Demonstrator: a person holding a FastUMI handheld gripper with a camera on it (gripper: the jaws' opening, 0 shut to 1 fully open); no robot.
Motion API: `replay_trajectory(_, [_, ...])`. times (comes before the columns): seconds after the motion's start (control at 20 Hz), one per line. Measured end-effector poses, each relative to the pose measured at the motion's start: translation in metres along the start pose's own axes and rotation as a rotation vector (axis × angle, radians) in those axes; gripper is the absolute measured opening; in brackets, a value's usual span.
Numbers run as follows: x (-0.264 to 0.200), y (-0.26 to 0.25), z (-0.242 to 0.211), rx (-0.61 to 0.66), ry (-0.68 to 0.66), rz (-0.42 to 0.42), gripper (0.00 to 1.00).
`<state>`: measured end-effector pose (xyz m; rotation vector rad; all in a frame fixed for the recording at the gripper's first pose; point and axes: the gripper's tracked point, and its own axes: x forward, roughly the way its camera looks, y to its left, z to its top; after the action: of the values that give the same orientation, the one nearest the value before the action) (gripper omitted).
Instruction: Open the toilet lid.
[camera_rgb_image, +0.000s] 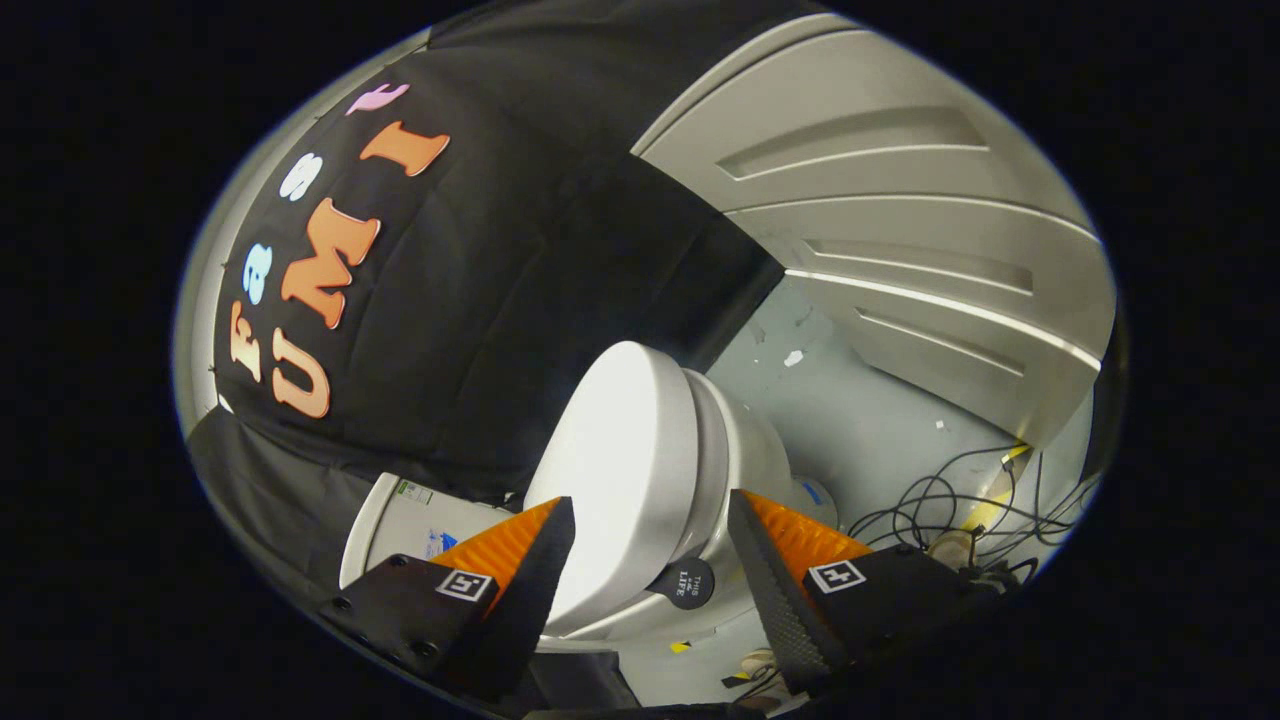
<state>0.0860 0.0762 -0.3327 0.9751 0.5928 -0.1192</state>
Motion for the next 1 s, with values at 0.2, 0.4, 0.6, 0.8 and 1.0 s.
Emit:
replay_trajectory(0.2, [0.009, -0.022, -0.018, 0.113, 0.058, -0.053, 0.99])
replay_trajectory(0.4, [0.016, -0.028, -0.038, 0.119, 0.142, -0.088, 0.99])
replay_trajectory(0.6, [0.021, -0.027, -0.064, 0.071, 0.254, -0.096, 0.97])
replay_trajectory(0.8, [0.028, -0.022, -0.081, 0.046, 0.329, -0.083, 0.81])
replay_trajectory(1.0, [0.032, -0.011, -0.087, 0.077, 0.349, -0.039, 0.65])
